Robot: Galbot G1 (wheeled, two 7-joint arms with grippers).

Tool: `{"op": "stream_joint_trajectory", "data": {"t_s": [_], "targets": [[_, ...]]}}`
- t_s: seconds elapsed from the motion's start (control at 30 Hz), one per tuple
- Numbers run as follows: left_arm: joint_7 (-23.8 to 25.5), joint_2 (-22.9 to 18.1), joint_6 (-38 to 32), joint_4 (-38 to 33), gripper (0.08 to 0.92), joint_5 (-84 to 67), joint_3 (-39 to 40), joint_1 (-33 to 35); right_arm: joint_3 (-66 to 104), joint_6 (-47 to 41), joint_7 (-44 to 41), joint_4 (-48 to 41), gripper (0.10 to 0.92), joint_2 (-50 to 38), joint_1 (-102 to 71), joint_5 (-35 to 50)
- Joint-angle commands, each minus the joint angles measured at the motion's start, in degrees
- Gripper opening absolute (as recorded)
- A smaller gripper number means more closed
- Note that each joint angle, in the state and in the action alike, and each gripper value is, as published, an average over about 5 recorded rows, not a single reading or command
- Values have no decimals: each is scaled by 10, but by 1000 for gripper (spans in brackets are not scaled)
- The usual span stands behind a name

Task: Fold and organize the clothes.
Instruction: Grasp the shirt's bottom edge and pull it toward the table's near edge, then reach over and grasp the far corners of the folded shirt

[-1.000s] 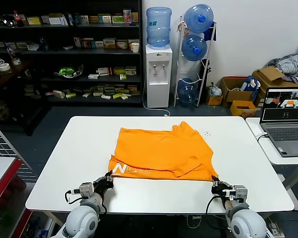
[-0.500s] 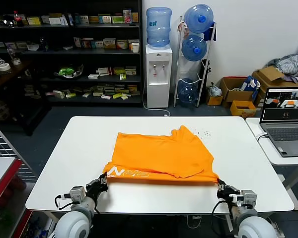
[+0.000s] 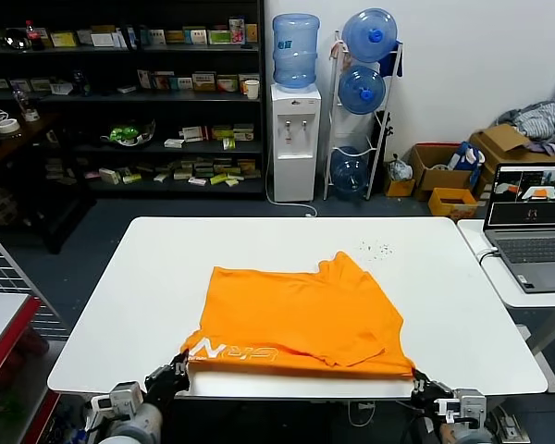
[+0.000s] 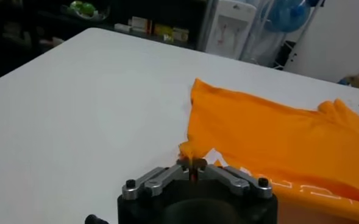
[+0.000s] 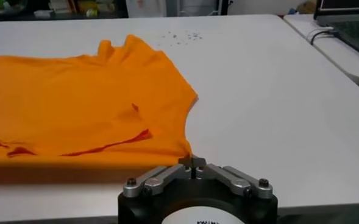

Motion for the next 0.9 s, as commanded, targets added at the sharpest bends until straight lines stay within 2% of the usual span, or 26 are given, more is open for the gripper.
{"op": "stream_joint_trajectory", "data": {"t_s": [0.03,0.2,0.33,0.47,0.6,0.7,0.9], "targets": [[-9,12,13,-39,232,-4,-19,44,12,-10,21,32,293,-14,-12,7],[-17,35,27,-54,380,-24,-26,15,11,-1,18,27,440,-38,65,41],[4,44,20,-15,492,-39,-20,-66,-30,4,13,-39,553,-37,205,65],[29,27,7,64,614,-42,25,-183,-101,0,18,-145,674,-10,354,95],[50,-4,1,173,726,-43,80,-297,-171,-1,10,-256,778,31,474,92],[72,-32,-2,268,795,-39,110,-369,-208,-4,-4,-333,816,65,535,78],[113,-73,-14,411,822,-23,141,-451,-236,-14,-29,-432,822,115,595,63]]}}
